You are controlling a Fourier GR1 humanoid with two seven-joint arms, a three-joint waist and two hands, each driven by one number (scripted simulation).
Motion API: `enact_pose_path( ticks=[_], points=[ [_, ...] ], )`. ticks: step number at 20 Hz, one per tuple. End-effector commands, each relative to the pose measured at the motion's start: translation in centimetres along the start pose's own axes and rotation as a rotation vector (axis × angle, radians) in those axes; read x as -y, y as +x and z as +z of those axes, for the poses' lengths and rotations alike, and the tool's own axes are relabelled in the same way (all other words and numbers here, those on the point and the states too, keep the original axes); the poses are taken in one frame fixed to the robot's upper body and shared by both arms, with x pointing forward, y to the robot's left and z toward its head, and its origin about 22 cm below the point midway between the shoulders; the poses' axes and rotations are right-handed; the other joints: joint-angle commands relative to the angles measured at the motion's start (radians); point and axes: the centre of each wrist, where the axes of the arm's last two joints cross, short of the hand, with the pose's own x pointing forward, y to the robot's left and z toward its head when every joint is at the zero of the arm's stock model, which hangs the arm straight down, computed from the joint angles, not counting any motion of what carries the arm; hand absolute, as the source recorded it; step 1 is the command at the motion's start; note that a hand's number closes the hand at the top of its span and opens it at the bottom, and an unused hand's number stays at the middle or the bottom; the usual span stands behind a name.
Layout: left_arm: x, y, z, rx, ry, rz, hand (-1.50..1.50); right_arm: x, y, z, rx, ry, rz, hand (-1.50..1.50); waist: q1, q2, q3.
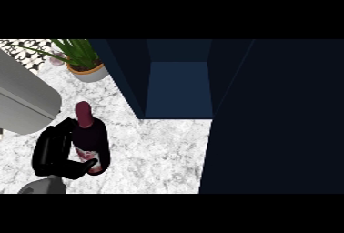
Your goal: Pick up the wine, place it into the cabinet and close the cabinet
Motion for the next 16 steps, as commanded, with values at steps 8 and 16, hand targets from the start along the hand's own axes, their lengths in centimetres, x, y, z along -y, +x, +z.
enact_pose_path(
  ticks=[8,16],
  points=[
    [7.9,7.4,-3.0,-0.020,-0.081,0.022,1.50,-0.8,2.0,1.7,0.048,0.020,-0.048,-1.50,-0.002,0.000,-0.001],
    [13.3,11.0,-5.7,-0.040,-0.145,0.086,1.50,0.2,2.1,0.9,0.051,0.030,-0.029,-1.50,-0.005,0.002,-0.001]
  ],
)
